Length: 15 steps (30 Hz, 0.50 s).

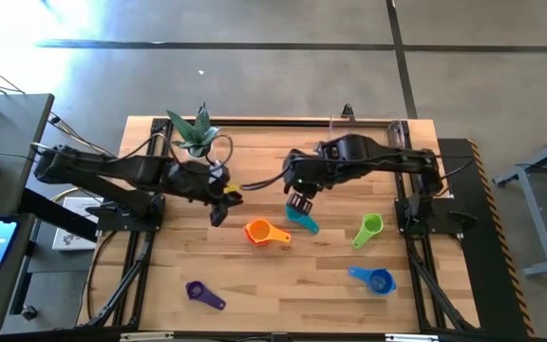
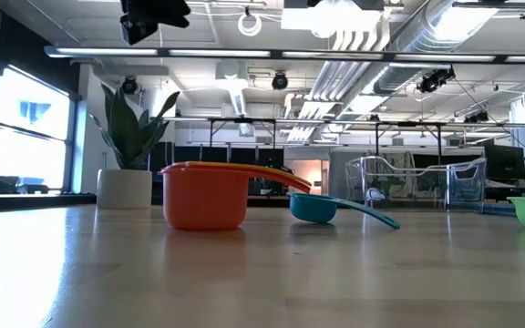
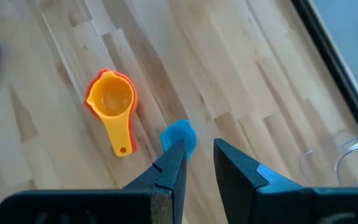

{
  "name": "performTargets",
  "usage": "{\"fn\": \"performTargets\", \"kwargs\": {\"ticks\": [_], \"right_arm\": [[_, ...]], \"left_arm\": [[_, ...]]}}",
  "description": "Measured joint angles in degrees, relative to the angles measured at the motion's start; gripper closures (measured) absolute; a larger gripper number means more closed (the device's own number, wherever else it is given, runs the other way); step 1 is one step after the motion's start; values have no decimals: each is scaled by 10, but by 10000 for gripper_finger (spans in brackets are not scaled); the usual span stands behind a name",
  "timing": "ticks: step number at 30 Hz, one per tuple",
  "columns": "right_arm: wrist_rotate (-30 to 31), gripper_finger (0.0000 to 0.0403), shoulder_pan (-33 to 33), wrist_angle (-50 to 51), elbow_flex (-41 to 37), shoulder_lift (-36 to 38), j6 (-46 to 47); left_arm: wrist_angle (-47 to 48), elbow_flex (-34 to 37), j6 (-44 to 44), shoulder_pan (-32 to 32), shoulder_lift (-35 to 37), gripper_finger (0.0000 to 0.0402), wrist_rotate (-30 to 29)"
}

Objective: Nest measuring cups in basket
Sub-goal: Remove the yellow measuring cup from the stacked measuring cups

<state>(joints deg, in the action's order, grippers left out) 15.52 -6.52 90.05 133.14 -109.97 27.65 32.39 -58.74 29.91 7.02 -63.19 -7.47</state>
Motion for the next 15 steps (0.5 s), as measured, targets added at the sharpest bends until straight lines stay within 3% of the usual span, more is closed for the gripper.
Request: {"fn": "performTargets", "kwargs": {"ticks": [5,15], "right_arm": [[19,330,-7,-1,-35,24,-7],[24,330,7,-11,-307,165,142]], "left_arm": [[7,0,0,-10,30,330,-14],[8,0,-1,-32,43,330,-28]]}}
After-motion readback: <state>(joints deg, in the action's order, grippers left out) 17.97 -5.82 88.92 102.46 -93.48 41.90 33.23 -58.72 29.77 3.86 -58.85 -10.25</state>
